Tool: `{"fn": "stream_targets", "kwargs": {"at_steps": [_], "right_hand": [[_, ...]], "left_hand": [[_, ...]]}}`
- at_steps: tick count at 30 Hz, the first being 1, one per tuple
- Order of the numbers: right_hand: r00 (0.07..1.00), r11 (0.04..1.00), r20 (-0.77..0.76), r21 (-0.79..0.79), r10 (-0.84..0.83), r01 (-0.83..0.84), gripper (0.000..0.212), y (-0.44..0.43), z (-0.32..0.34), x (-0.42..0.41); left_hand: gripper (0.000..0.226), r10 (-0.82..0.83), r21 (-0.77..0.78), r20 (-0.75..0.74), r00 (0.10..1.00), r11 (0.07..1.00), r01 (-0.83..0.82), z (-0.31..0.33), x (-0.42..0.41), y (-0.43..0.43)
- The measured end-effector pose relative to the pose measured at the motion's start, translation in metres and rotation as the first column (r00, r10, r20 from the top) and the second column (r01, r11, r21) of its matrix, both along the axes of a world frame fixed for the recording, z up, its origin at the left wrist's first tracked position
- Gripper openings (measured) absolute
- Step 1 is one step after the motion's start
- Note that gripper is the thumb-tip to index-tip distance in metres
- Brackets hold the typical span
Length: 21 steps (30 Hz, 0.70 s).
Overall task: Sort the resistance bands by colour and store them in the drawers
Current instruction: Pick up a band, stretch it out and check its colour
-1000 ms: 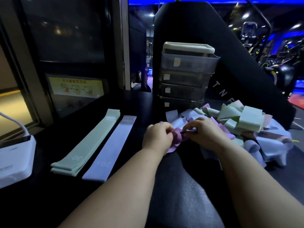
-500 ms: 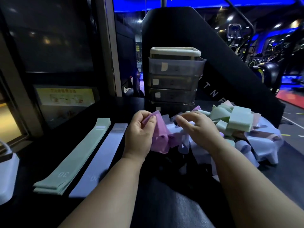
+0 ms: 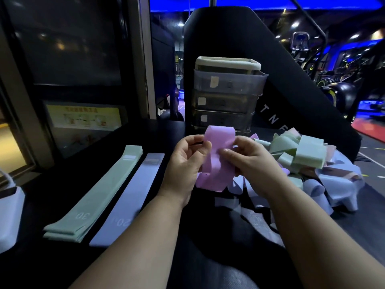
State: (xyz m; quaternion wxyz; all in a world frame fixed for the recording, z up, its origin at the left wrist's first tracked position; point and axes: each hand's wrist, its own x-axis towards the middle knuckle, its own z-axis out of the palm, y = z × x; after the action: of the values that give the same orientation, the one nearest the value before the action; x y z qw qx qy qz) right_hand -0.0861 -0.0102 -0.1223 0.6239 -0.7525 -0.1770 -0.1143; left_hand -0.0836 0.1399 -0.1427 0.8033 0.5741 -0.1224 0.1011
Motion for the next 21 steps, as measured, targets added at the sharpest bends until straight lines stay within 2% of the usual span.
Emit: {"fn": "stream_targets", "kwargs": {"at_steps": [3,5,8,10,14,21], "right_hand": [[0.998,0.992,-0.035,0.116,-0.053,0.057,0.022,-0.0009,0.0005,0.0022],[0.995,0.982,-0.057,0.167,-0.081,0.089,0.028,-0.0006,-0.0005,0.003],[0.989,0.984,-0.015,0.101,-0.149,0.149,0.033,-0.001,-0.0034,0.0047],[0.987,0.987,0.038,0.008,-0.158,0.158,0.026,-0.0022,-0.0027,0.0039],[0.999,0.997,0.043,-0.071,-0.017,0.02,0.004,-0.0056,0.0024,-0.0009],[0.996,0.998,0.081,-0.059,-0.029,0.034,0.001,-0.0086,0.0051,-0.0041]], "left_hand": [[0.052,-0.092,0.074,-0.012,0.996,0.993,0.092,-0.0018,-0.0025,0.0036],[0.056,-0.1,0.135,0.003,0.995,0.986,0.099,-0.0028,-0.0041,0.0033],[0.053,-0.014,0.227,0.037,0.999,0.974,0.006,-0.0026,-0.005,0.0009],[0.047,0.026,0.238,0.036,0.999,0.971,-0.034,-0.0037,-0.0041,0.0015],[0.038,0.073,0.181,0.035,0.997,0.98,-0.078,-0.0027,-0.0027,0.0023],[0.031,0.055,0.22,0.086,0.995,0.973,-0.073,-0.0012,-0.0063,0.0017]]}}
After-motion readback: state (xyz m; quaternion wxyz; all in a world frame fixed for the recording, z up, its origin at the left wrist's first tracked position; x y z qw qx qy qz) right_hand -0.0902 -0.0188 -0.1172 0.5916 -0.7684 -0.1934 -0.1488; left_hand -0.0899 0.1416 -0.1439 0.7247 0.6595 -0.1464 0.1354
